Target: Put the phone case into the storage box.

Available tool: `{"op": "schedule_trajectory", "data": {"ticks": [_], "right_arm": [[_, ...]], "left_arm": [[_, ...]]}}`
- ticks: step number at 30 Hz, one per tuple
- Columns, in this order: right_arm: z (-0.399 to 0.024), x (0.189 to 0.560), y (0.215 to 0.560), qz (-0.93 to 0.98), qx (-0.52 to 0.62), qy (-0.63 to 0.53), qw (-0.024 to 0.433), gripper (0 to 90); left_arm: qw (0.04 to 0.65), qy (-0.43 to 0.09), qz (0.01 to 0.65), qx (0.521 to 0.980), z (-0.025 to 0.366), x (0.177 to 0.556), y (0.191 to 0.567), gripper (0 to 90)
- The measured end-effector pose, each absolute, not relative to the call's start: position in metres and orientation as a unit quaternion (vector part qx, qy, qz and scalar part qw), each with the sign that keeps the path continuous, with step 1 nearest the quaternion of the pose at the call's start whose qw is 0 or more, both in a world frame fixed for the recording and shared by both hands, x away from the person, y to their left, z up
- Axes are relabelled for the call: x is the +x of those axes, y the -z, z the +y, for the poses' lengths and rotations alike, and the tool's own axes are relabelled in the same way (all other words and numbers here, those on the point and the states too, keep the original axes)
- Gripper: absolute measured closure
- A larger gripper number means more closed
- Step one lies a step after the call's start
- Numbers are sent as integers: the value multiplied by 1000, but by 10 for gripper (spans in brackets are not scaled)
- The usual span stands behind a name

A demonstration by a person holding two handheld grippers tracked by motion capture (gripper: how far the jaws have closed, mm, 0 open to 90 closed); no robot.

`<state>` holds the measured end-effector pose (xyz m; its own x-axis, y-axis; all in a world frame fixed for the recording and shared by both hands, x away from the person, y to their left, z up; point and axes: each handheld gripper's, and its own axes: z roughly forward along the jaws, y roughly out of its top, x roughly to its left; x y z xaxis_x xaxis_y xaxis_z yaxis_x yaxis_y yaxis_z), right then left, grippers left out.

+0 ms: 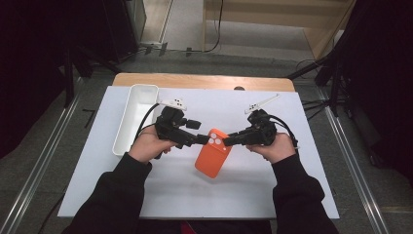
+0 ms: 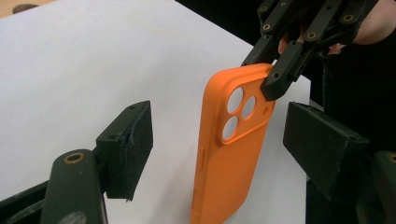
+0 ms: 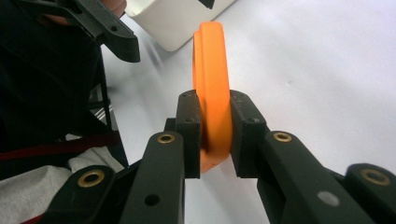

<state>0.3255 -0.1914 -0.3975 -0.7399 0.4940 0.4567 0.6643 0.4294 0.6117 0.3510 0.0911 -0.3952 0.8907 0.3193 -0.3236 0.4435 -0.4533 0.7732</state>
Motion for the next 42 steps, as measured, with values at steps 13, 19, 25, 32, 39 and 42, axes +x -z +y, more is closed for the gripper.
{"op": "schedule_trajectory", "data": {"ticks": [13, 19, 25, 32, 39, 42], "right_arm": [[-186, 318, 388, -826, -406, 386, 58, 744], [-184, 318, 386, -823, -422, 378, 44, 744], [-185, 319, 388, -819, -438, 369, 36, 743], [-182, 320, 389, -816, -446, 366, 38, 743], [-180, 322, 389, -811, -450, 370, 43, 743], [-178, 323, 388, -811, -451, 371, 46, 744]], "left_arm": [[478, 26, 233, 846, 92, 348, 393, 169], [476, 6, 238, 847, 90, 346, 394, 136], [469, -2, 246, 848, 90, 344, 398, 82], [471, -16, 248, 846, 89, 342, 402, 79], [481, -18, 261, 837, 89, 339, 408, 79], [482, -26, 262, 835, 89, 336, 408, 79]]}}
